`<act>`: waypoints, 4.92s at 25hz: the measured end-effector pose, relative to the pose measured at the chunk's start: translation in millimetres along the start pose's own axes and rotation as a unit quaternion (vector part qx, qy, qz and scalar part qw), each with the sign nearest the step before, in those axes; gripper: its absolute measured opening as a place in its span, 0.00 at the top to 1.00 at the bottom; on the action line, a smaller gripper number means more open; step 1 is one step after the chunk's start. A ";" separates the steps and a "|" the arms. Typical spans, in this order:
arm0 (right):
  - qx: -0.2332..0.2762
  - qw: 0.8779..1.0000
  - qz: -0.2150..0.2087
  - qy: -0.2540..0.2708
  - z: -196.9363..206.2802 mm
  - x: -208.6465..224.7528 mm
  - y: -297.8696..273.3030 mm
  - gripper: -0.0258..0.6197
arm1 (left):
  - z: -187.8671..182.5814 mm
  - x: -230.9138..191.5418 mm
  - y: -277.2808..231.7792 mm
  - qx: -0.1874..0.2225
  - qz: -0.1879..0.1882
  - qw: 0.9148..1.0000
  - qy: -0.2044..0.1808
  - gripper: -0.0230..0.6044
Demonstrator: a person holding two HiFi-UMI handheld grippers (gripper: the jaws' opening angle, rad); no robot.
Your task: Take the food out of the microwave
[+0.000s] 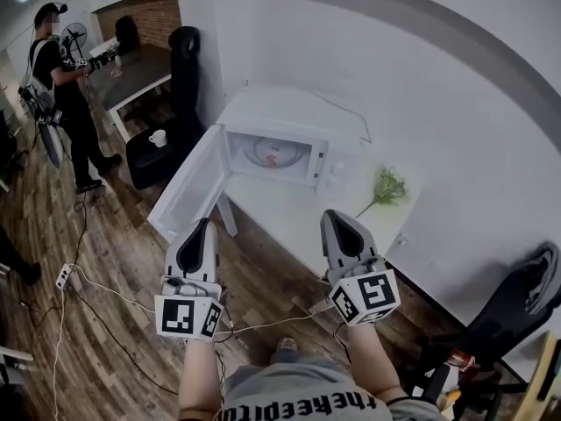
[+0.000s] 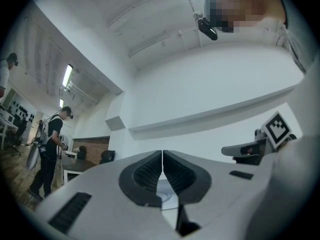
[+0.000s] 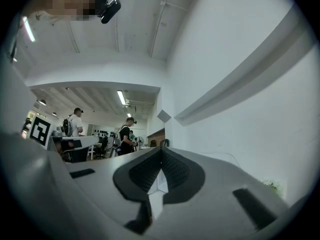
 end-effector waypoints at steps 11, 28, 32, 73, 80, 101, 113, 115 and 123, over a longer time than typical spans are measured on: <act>0.000 0.999 -0.034 -0.013 15.4 29.2 -33.9 0.96 | 11.2 10.5 -29.0 -0.001 -0.017 1.000 -0.012 0.95; -0.032 0.999 -0.028 -0.018 58.3 67.8 -118.1 0.96 | 52.9 5.2 -116.9 -0.013 0.028 0.999 -0.016 0.95; -0.049 0.998 -0.020 -0.027 81.2 81.3 -143.4 0.96 | 68.1 1.3 -140.0 -0.020 0.039 0.999 -0.015 0.95; -0.271 0.961 0.017 -0.058 291.4 156.5 -288.8 0.85 | 165.8 -42.8 -192.4 -0.109 0.083 0.991 -0.001 0.95; -0.297 0.953 0.021 -0.062 310.8 162.8 -299.1 0.84 | 171.6 -45.3 -194.6 -0.117 0.086 0.989 -0.002 0.95; -0.340 0.939 0.025 -0.052 331.4 171.4 -322.5 0.79 | 175.5 -47.8 -200.0 -0.122 0.082 0.989 0.000 0.95; -0.368 0.927 0.047 -0.056 333.9 174.8 -327.6 0.88 | 173.5 -53.5 -200.7 -0.124 0.077 0.989 0.001 0.95; -0.361 0.929 0.049 -0.066 333.9 174.8 -327.0 0.89 | 173.4 -53.6 -200.4 -0.122 0.077 0.989 0.002 0.95; -0.340 0.937 0.046 -0.063 322.3 167.3 -314.5 0.90 | 169.9 -52.7 -198.9 -0.120 0.083 0.989 0.002 0.95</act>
Point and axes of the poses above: the fingertips, and each gripper's own axes: y backward along the fingers, x to its right, z out of its underside, the point moved 4 cm from there along y, backward along the fingers, and after that the axes turned 13 degrees about -z, right-handed, at the moved point
